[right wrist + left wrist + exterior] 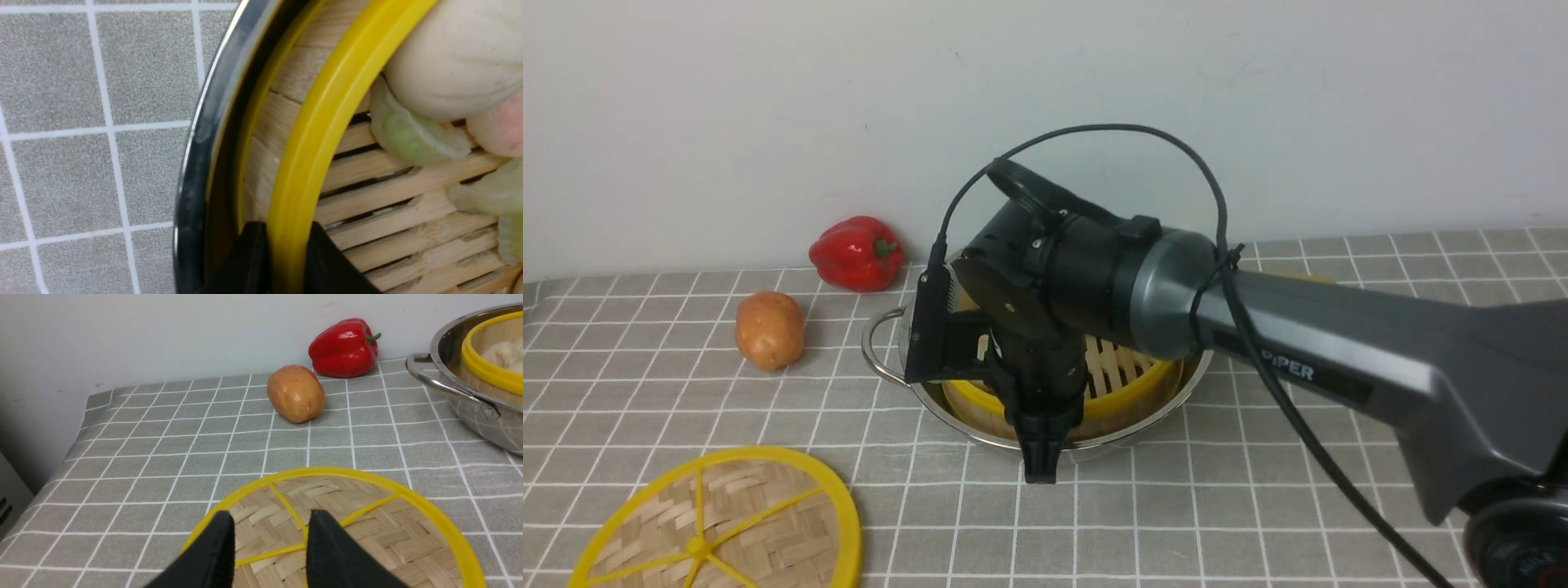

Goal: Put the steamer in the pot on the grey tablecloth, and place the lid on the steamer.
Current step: 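Place the bamboo steamer basket of food into the steel pot with the right gripper, then grasp the bamboo steamer lid lying on the table by its centre knob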

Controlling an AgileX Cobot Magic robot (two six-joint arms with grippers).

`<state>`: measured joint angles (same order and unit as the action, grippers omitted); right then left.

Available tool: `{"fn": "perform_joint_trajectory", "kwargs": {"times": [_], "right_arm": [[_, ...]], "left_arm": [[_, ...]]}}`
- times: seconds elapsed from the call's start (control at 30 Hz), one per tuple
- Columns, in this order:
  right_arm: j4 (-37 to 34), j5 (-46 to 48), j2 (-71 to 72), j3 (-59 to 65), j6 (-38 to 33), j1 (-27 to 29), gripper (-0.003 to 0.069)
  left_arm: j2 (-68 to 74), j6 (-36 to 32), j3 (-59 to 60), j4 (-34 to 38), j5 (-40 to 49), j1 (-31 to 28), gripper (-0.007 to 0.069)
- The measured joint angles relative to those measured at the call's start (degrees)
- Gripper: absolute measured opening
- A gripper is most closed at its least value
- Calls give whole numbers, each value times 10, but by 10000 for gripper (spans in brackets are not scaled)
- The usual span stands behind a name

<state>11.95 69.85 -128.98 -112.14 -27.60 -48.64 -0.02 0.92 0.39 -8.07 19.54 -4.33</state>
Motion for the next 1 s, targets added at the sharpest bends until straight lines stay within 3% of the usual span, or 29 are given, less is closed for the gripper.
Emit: {"fn": "perform_joint_trajectory", "kwargs": {"times": [0.3,0.57,0.7,0.8,0.9,1.0], "right_arm": [[22,8,0,-28,6,0,426],[20,7,4,-159,25,0,452],[9,7,16,-223,88,0,363],[21,7,20,-256,140,0,230],[59,7,22,-289,193,0,34],[88,7,22,-312,234,0,-13]], "left_arm": [[0,0,0,0,0,0,243],[0,0,0,0,0,0,243],[0,0,0,0,0,0,243],[0,0,0,0,0,0,243],[0,0,0,0,0,0,243],[0,0,0,0,0,0,243]]}}
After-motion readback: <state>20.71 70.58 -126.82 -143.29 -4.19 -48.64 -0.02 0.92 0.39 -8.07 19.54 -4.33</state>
